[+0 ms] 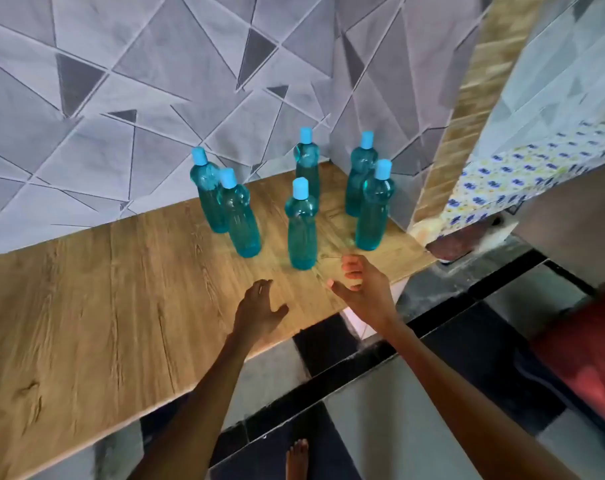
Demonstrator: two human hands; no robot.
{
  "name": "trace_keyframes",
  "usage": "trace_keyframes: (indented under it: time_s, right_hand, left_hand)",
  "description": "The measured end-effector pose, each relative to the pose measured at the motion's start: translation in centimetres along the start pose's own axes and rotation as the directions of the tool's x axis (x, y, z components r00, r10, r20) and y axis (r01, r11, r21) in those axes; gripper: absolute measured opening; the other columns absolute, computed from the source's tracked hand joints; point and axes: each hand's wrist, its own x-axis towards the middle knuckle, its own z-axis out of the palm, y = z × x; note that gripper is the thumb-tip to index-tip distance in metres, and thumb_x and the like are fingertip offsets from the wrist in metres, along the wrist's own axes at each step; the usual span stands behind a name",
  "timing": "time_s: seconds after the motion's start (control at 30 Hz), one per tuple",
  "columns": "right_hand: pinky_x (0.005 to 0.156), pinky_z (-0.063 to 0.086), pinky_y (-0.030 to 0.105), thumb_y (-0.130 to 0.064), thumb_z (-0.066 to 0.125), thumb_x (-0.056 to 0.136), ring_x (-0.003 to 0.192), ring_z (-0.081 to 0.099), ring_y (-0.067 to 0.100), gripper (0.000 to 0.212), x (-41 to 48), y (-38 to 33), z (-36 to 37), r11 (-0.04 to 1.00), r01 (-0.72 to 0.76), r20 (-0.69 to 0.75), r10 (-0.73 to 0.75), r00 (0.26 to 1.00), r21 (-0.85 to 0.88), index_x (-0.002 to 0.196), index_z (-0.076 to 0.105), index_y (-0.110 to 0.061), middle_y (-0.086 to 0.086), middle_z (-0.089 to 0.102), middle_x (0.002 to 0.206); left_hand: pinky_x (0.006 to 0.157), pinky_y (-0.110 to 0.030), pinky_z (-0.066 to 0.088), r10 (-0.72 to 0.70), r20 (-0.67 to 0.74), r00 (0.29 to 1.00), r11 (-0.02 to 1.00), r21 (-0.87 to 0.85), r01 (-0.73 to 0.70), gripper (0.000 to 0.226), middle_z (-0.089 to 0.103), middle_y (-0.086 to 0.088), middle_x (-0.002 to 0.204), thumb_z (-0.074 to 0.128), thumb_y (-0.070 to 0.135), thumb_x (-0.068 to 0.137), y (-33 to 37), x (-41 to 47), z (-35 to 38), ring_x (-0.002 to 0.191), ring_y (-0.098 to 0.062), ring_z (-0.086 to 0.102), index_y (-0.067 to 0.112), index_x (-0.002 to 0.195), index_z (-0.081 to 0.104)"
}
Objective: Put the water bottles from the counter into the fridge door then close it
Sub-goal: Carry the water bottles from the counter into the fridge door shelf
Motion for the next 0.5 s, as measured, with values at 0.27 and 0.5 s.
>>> trace_keyframes:
  time_s: [0.27,0.5]
  right_hand:
    - [0.101,0.045,0.040,-0.050,0.084,0.060,0.128,0.048,0.024,0.102,11.2,-1.6,8.8,0.987,-0.139,-0.018,0.138,0.990,-0.084,0.142,0.034,-0.014,0.008,0.047,0.141]
    - [0.078,0.056,0.040,-0.043,0.082,0.063,0.091,0.065,0.015,0.067,14.8,-0.9,11.9,0.988,-0.149,-0.205,0.155,0.966,0.045,0.120,0.053,-0.021,-0.005,0.069,0.103]
  left_hand:
    - [0.114,-0.049,0.030,0.035,0.183,0.983,0.970,0.230,-0.077,0.100,0.028,-0.011,0.158,0.024,0.074,0.068,-4.7,5.7,1.0,0.143,-0.032,0.030,0.016,0.149,0.032]
    - [0.104,-0.052,0.042,0.091,0.097,0.991,0.974,0.200,-0.109,0.086,0.046,-0.014,0.148,0.043,0.066,0.072,-6.0,5.9,2.5,0.132,-0.036,0.046,0.013,0.140,0.046]
